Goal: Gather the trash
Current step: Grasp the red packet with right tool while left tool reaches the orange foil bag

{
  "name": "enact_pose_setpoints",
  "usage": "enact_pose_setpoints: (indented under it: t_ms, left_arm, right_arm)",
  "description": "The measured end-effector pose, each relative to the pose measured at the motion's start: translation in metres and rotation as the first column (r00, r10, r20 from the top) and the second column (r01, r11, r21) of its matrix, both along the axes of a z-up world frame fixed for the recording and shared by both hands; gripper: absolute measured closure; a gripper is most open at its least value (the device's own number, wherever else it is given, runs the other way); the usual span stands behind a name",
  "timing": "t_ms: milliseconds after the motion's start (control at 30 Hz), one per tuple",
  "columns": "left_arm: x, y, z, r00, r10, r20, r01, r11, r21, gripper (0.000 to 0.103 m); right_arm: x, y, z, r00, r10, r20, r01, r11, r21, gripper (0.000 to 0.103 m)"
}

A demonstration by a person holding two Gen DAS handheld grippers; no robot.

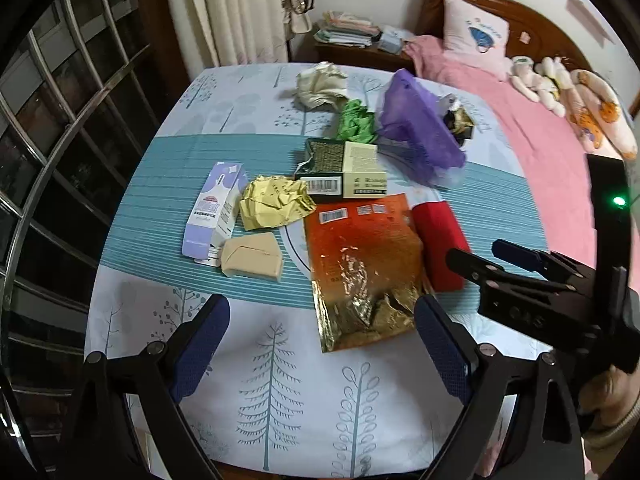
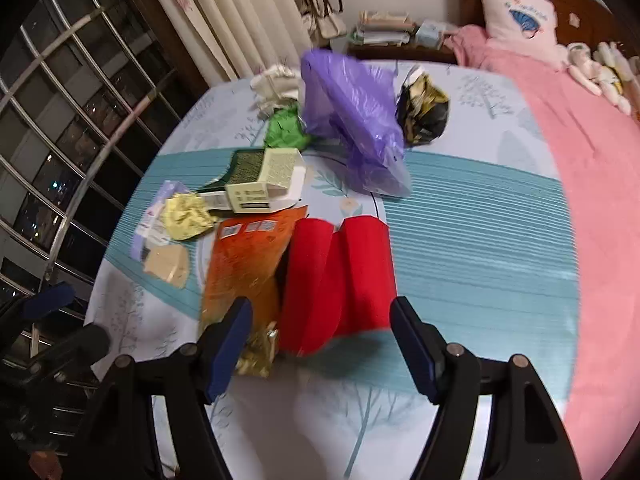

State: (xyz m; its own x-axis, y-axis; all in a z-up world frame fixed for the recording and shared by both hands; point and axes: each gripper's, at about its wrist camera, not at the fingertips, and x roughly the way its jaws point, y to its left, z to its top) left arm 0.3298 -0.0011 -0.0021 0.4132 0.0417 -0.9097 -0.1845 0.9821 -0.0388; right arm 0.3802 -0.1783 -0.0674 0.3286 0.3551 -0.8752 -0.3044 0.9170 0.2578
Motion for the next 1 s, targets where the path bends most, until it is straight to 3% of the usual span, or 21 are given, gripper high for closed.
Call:
enact_pose_setpoints:
  t_ms: [133,233,400,567,667,767,800,1000]
  left_arm:
    - [0.014,0.000,-0.010,0.999,0.021,-0.031,-0.021,1.000,0.002,0.011]
    - [0.026,-0.004,-0.017,0.999,0.025,-0.049,-0.025,1.000,-0.004,0.011]
    - [0.043,-0.016,-0.026,0.998,0.011,-0.069,-0.012,1.000,-0.018,0.011]
    - [0.056,-0.023,-0.036,0.995,0.001,-0.101,-0.005,0.999,-0.039,0.010]
    - [0.062,-0.026,-0.040,0.994,0.002,-0.111,-0.007,0.999,-0.045,0.010]
    - [0.066,-0.027,-0.042,0.993,0.003,-0.119,-0.011,0.998,-0.060,0.010]
    - [0.068,-0.027,-0.043,0.992,0.002,-0.123,-0.010,0.998,-0.066,0.010]
    - [0.075,-0.034,-0.054,0.988,-0.023,-0.150,0.011,0.997,-0.080,0.010]
  right_arm:
    - [0.022,-0.001,-0.024,0.998,0.018,-0.056,-0.018,1.000,-0.003,0.032]
    - [0.028,-0.004,-0.032,0.996,0.043,-0.079,-0.040,0.999,0.033,0.025]
    - [0.037,-0.008,-0.042,0.991,0.070,-0.113,-0.061,0.995,0.082,0.024]
    - [0.037,-0.010,-0.044,0.988,0.119,-0.096,-0.109,0.989,0.099,0.027]
    - [0.038,-0.013,-0.043,0.986,0.134,-0.098,-0.122,0.985,0.125,0.036]
    - [0.037,-0.014,-0.035,0.986,0.151,-0.074,-0.143,0.983,0.113,0.053]
    - [0.037,-0.013,-0.034,0.985,0.157,-0.067,-0.151,0.985,0.088,0.065]
    - [0.039,-0.025,-0.029,0.986,0.155,-0.065,-0.147,0.984,0.104,0.078]
